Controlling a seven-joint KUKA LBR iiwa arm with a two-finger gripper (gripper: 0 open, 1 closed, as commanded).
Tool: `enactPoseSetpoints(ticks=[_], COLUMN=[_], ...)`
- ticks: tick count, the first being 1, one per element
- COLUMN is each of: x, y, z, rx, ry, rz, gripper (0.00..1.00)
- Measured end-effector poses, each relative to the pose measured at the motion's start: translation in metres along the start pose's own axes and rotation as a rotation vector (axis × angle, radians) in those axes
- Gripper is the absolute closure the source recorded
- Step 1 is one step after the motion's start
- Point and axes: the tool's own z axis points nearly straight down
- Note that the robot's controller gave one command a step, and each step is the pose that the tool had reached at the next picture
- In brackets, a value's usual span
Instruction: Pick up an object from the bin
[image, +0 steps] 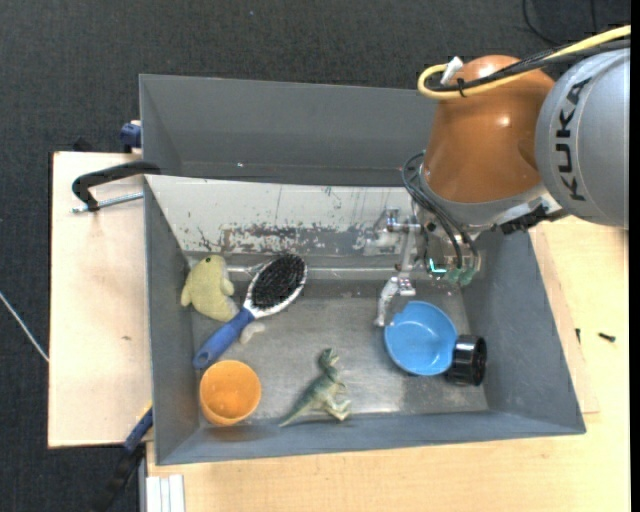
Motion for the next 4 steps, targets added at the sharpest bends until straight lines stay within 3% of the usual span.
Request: enactPoseSetpoints(ticks=[1, 2, 3, 4], x=[0.006, 0.013, -0.003, 0.004], y=[-0.032, 0.113, 0.169, 0.183], z=[0.139, 0.101, 0.138, 0.143], rx=[0.0, -0.004, 0.003, 0.028], ry=[0.001, -0.013, -0.01, -0.012], rz=[-0.034, -0.197, -0.231, -0.468], gripper=[0.0, 0.0, 0.0, 0.0])
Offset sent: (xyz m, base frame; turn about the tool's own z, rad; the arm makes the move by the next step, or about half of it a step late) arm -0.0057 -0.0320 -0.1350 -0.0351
